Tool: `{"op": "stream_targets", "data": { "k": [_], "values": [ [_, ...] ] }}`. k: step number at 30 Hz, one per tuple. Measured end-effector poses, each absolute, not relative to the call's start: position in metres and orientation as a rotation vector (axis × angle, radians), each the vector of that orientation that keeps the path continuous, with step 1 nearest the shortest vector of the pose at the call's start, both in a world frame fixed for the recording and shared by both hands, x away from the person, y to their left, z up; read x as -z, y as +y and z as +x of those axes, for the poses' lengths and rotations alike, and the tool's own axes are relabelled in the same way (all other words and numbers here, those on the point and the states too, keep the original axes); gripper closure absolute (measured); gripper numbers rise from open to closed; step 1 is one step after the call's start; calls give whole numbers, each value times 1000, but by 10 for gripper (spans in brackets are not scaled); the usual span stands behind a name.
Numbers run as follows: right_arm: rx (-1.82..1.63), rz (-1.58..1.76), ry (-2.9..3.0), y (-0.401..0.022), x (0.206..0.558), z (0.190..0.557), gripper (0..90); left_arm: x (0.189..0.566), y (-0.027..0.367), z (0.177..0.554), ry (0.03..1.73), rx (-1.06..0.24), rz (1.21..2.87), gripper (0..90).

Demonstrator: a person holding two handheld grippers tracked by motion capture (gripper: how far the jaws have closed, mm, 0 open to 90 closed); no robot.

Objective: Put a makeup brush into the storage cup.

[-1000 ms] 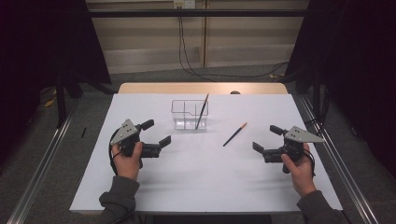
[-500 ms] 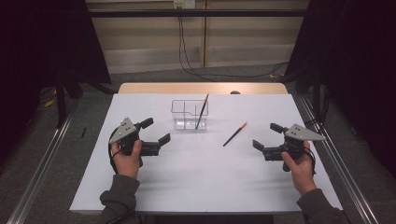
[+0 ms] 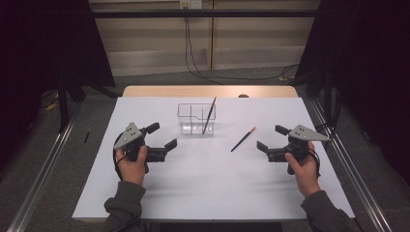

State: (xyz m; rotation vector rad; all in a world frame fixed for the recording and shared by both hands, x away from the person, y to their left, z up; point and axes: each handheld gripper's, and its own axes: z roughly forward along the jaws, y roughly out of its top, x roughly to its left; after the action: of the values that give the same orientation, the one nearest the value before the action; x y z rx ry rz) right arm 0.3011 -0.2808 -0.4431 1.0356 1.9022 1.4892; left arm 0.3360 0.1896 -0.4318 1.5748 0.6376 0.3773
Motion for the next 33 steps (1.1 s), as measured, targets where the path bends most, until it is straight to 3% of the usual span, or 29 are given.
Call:
{"op": "stream_targets", "data": {
  "k": [33],
  "values": [
    [-1430, 1133, 1889, -262, 444, 346, 0, 430, 185, 338, 606, -365, 1589, 26]
  ]
}}
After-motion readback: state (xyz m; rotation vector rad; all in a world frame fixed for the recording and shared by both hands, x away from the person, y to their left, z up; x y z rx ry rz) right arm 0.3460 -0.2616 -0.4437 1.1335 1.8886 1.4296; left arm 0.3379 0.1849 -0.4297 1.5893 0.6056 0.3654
